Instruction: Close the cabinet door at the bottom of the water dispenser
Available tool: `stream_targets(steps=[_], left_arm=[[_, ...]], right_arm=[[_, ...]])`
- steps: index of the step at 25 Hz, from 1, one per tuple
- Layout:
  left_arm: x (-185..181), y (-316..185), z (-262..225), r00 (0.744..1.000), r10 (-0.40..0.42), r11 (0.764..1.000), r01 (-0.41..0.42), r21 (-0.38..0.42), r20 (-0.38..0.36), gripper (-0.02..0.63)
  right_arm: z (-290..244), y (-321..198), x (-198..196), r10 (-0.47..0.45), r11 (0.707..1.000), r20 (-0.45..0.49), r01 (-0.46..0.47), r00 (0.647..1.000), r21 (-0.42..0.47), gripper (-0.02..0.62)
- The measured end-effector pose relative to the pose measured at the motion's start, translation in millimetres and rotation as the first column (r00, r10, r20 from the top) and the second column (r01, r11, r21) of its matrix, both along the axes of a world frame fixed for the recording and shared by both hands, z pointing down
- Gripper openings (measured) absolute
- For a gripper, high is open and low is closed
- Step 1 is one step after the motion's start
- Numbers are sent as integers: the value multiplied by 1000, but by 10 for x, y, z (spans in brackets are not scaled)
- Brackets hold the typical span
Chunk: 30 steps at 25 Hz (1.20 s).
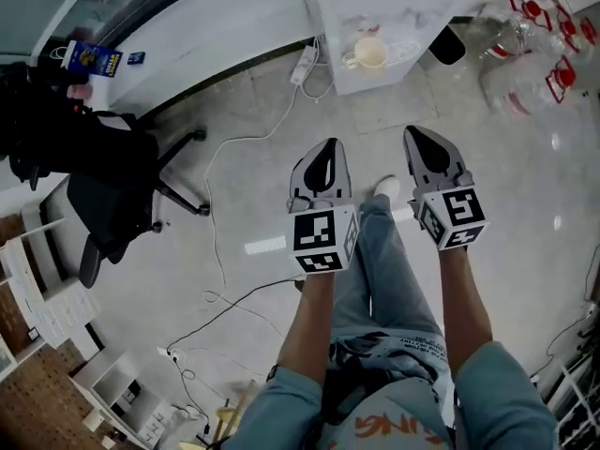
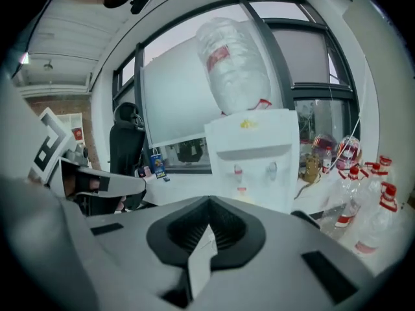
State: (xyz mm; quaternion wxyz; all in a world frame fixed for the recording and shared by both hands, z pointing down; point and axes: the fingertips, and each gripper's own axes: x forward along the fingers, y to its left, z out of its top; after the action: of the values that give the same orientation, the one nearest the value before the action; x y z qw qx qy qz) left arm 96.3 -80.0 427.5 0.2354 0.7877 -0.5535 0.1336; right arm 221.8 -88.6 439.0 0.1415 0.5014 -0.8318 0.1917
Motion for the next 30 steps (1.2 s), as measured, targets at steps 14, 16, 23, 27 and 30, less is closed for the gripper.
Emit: stream_targets(steps=[14, 16, 23, 27, 30], left_arm=[[-720, 95, -2003, 982, -186, 952, 179, 250, 6, 8], [-788, 38, -2291, 981, -193, 934, 186, 306, -7, 8], [-991, -41, -2901, 979, -194, 893, 151, 424, 58, 8], [-1088, -48, -2899, 972, -210, 893, 147, 426, 104, 8], [-1134, -57, -2899, 972, -210, 894, 148, 424, 105, 8]], right_arm=[[-2184, -81, -586, -22, 975, 102, -1, 995, 220, 29], [-2380, -81, -644, -40, 969, 95, 15, 995, 248, 29], [-2834, -109, -941, -140, 939, 29, 123, 990, 323, 29], [-2884, -144, -1058, -176, 929, 14, 161, 984, 333, 29], [-2894, -172, -1098, -178, 930, 13, 163, 984, 330, 29]])
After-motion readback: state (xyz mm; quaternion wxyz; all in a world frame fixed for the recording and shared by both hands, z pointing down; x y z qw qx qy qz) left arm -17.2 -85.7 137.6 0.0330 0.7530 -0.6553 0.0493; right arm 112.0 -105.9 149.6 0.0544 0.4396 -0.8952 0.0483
